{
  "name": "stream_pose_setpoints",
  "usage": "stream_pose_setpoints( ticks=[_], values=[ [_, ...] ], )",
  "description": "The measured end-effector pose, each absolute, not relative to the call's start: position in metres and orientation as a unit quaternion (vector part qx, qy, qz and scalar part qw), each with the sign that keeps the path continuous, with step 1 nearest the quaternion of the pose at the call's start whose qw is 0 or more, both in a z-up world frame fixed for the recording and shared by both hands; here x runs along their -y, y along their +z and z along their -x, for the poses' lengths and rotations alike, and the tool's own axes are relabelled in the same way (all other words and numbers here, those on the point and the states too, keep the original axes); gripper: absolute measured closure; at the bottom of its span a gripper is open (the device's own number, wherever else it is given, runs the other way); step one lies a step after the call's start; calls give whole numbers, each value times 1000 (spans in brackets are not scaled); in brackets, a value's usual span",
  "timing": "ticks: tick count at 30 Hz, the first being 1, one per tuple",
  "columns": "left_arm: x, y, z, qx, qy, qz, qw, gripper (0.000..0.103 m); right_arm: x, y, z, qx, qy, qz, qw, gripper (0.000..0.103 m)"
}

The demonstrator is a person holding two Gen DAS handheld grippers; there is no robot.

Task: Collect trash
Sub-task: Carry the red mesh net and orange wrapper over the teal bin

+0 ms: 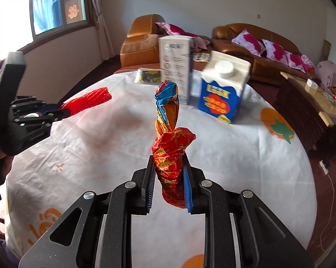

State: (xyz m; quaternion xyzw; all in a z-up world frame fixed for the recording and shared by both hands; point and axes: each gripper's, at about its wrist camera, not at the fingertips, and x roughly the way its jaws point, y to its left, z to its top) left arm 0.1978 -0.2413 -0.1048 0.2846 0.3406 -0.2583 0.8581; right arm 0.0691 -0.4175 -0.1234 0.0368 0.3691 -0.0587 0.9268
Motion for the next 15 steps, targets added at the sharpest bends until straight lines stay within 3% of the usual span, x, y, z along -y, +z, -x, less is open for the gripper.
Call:
stream_pose_setpoints(
  ticks=[15],
  values=[
    [128,-84,-153,-343,-199,-248,884,89,332,-118,-93,-365,5,14,931,80]
  ],
)
